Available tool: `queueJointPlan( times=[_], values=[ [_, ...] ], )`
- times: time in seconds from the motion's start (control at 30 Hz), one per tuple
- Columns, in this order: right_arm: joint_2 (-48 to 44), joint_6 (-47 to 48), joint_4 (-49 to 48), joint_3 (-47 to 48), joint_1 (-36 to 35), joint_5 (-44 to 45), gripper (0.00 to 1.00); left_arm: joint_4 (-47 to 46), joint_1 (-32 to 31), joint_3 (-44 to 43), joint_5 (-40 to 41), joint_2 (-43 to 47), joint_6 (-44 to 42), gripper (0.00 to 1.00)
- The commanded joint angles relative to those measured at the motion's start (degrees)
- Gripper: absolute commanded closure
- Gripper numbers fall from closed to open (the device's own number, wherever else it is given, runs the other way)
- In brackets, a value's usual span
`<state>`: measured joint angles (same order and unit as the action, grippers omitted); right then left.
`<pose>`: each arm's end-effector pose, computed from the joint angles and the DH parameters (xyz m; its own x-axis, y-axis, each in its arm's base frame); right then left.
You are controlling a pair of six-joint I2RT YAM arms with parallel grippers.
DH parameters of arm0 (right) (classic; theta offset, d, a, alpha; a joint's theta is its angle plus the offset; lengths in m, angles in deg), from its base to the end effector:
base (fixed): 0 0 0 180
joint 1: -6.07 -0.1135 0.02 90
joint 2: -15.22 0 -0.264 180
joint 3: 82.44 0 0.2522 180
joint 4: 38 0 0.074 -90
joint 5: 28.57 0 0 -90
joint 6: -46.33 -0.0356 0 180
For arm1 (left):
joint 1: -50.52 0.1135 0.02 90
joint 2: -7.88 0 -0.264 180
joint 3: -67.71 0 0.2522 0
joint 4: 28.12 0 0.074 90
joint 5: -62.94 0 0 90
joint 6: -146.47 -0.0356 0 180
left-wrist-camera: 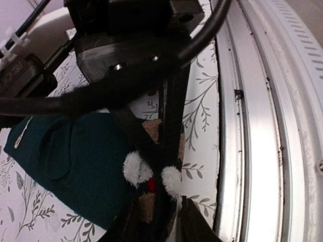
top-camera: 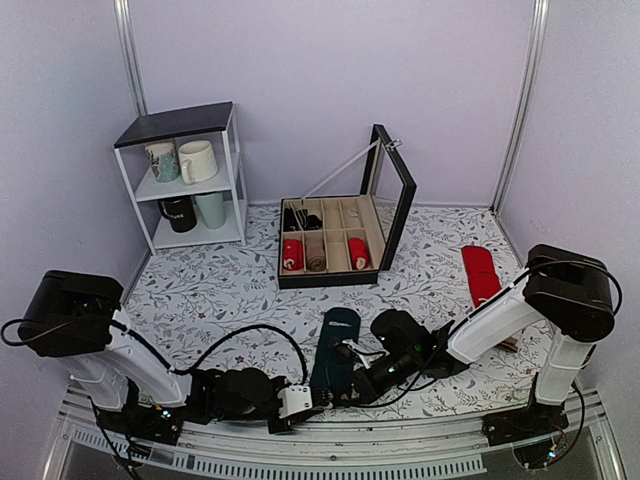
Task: Roll the socks
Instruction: Roll the sock at the center of the board.
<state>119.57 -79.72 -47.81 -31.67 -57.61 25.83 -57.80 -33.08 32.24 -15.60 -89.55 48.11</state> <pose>0.1187 0.2866 0.0951 -0.7866 -0.5109 -0.3469 -0.5594 0.3517 0.7505 0.0365 -0.2623 0.0945 0.0800 0.5652 -0.8210 0.9537 0.1961 0.2279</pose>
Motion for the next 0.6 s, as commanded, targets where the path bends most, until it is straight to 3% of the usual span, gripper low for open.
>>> queueJointPlan(
  times=[0.0,0.2,0.3,0.57],
  values=[
    [3.39,-0.33,7.62,-2.19,-0.32,0.27,1.0,-1.56,-0.3,-0.1,-0.58,-1.13,1.73,0.74],
    [2.62,-0.21,6.77,-2.17,-0.37,-0.33,1.0,-1.63,0.14,0.39,-2.59,-1.57,3.98,0.86],
    [2.44,-0.03,6.44,-1.92,-0.39,-0.65,1.0,-1.63,0.34,0.83,-2.93,-1.54,5.41,1.0],
    [1.86,0.53,5.06,-1.87,-0.39,-1.94,0.91,1.34,2.65,1.36,-8.6,-0.52,12.69,1.0]
  ],
)
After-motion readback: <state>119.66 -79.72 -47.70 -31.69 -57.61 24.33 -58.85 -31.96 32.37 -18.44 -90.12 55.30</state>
